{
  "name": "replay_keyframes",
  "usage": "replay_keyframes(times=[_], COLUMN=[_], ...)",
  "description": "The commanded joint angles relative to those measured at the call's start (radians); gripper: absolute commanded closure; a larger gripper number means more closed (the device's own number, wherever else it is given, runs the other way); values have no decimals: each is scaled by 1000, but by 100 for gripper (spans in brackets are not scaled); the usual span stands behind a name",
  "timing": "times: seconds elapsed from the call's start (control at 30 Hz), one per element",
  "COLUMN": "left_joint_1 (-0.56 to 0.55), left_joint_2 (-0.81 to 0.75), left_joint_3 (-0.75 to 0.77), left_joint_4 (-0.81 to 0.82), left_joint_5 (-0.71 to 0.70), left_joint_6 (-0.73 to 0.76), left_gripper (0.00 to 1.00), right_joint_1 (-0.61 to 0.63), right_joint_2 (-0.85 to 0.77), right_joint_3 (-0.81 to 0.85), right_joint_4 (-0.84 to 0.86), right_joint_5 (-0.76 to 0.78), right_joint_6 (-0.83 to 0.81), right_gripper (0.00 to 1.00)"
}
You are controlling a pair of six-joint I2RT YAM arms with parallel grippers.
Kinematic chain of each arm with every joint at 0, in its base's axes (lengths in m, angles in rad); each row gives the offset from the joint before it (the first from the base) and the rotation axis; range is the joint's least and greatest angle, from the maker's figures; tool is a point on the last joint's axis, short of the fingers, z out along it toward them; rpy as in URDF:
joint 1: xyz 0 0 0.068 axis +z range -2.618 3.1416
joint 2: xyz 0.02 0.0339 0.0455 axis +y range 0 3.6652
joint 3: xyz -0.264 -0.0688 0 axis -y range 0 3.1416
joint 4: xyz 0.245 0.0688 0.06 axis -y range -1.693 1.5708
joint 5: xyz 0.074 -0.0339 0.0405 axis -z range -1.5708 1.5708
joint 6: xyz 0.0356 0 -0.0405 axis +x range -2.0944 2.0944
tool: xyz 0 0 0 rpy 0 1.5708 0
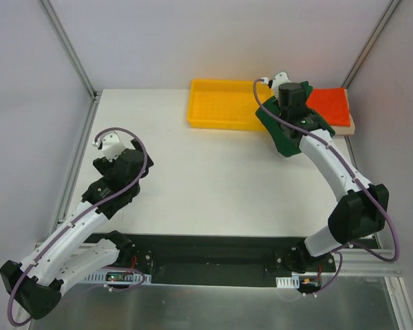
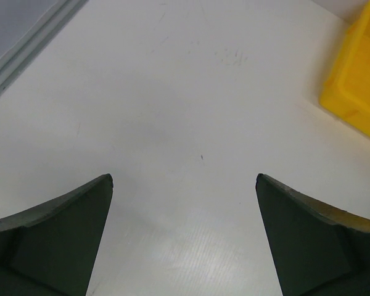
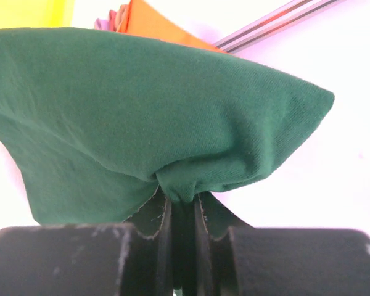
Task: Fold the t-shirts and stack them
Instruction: Put the neatly folded tshirt into the corner of the board with the right arm
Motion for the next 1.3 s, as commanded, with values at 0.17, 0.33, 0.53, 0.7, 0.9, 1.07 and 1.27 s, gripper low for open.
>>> replay_keyframes(times=[0.17,0.33,0.53,0.7,0.9,1.07,1.27], left_joint_1=[9,9,11,12,16,19,20], left_joint_2=[-3,20,60,104,147,179,211], left_joint_3=[79,91,114,131,146,157,172], left_joint_4=[0,0,0,0,0,0,0], left_joint_5=[-179,-201,-213,-241,-259,-261,-265], left_joint_6=[20,28,32,45,51,52,60], left_gripper=[1,1,1,1,1,1,1], right_joint_1=[-78,-114,-170,-219,-306,-384,-455], right_joint_2=[110,212,344,479,564,653,763], right_joint_3=[342,493,656,828,883,929,1009], right_joint_4=[-20,-65,-115,-161,-187,-195,-200], right_joint_5=[-49,-71,-135,-131,-190,-266,-321], right_joint_6=[-130,-115,-57,-34,23,73,119], right_gripper=[100,100,100,100,100,100,99])
